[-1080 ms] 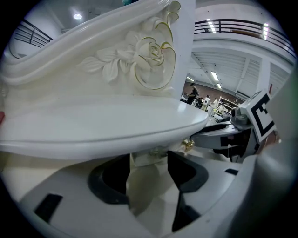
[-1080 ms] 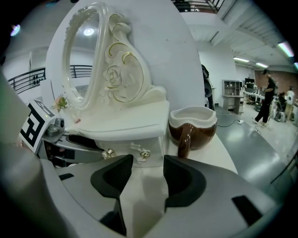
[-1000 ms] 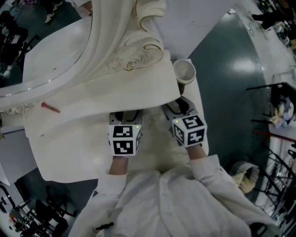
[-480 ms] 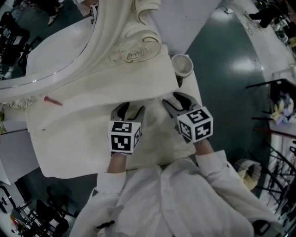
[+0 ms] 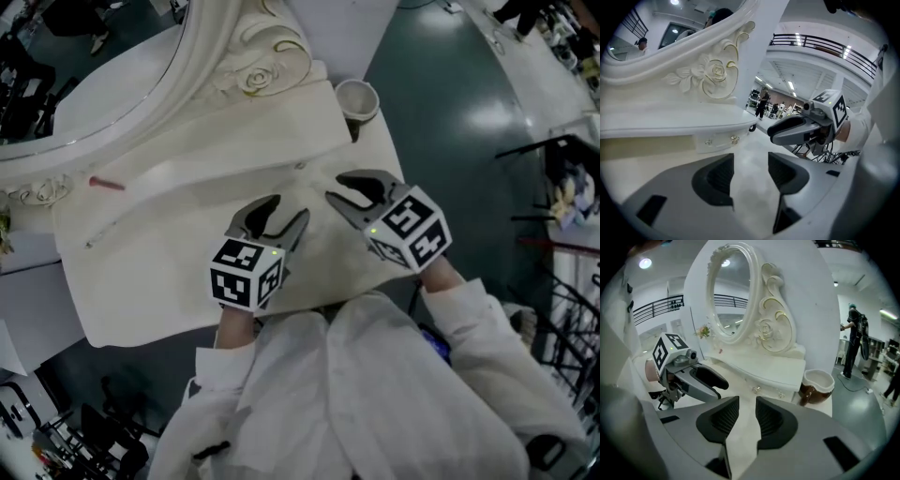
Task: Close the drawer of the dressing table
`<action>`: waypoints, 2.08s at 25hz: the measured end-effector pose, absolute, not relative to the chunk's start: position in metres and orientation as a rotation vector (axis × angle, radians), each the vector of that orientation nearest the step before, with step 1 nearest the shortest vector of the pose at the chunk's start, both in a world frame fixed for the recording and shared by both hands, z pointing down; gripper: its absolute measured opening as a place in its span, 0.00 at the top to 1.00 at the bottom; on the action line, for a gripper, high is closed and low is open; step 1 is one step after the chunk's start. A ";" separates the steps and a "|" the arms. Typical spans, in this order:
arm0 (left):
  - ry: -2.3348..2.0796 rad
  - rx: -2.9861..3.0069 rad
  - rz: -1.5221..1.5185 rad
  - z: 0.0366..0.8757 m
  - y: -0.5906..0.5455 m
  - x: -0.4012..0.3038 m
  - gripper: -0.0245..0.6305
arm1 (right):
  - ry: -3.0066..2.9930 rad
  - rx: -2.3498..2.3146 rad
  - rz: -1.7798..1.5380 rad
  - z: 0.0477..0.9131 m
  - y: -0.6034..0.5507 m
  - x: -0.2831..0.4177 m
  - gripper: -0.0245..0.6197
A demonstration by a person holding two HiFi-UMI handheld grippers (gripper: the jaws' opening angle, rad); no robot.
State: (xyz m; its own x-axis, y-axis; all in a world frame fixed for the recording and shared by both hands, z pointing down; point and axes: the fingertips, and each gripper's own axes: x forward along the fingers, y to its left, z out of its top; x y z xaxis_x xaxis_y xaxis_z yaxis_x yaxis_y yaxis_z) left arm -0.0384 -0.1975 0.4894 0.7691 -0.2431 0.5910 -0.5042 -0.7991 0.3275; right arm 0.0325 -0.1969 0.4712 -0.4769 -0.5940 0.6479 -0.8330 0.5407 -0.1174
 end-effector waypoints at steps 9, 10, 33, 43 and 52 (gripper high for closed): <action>-0.514 2.547 0.659 0.460 -0.170 -0.039 0.61 | -2.298 1.038 0.509 0.431 -0.171 -0.001 0.90; -0.520 2.557 0.651 0.456 -0.170 -0.040 0.61 | -2.305 1.027 0.506 0.425 -0.169 -0.005 0.90; -0.517 2.707 0.527 0.391 -0.147 -0.046 0.72 | -2.324 0.966 0.315 0.354 -0.140 -0.022 0.95; -0.549 2.664 0.456 0.388 -0.144 -0.045 0.94 | -2.409 1.147 0.409 0.364 -0.146 -0.026 0.95; -0.696 2.601 0.567 0.401 -0.154 -0.059 0.95 | -2.447 1.265 0.491 0.374 -0.143 -0.024 0.95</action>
